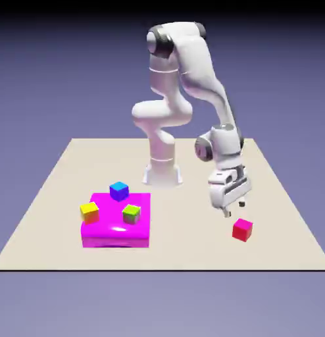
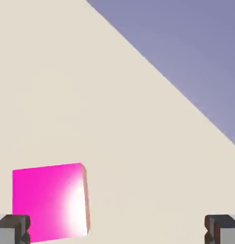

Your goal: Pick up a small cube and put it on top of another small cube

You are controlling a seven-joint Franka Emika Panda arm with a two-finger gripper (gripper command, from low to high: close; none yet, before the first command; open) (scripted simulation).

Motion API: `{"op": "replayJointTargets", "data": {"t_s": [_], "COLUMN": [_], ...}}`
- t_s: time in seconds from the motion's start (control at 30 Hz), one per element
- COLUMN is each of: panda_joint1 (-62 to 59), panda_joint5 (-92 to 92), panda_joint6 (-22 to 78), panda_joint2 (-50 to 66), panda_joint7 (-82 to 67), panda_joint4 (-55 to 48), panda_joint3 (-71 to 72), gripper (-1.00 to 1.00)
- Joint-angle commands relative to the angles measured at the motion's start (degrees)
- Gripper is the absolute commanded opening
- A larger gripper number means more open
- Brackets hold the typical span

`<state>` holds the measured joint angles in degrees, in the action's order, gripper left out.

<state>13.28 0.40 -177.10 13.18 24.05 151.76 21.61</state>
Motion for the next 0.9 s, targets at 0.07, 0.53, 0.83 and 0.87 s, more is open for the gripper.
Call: {"op": "replayJointTargets", "data": {"t_s": [0.07, 0.53, 0.83, 0.87], "panda_joint1": [3.3, 0.0, -16.6, -18.7], "panda_joint5": [-0.7, 0.0, 2.3, 2.6], "panda_joint6": [-2.7, 0.0, 11.6, 13.1], "panda_joint2": [4.2, 0.0, -11.8, -13.3], "panda_joint7": [0.5, 0.0, -1.9, -2.1], "panda_joint4": [-1.6, 0.0, -0.3, -0.3], "panda_joint3": [-3.3, 0.0, -16.1, -18.1], "gripper": [0.0, -1.0, -1.0, -1.0]}}
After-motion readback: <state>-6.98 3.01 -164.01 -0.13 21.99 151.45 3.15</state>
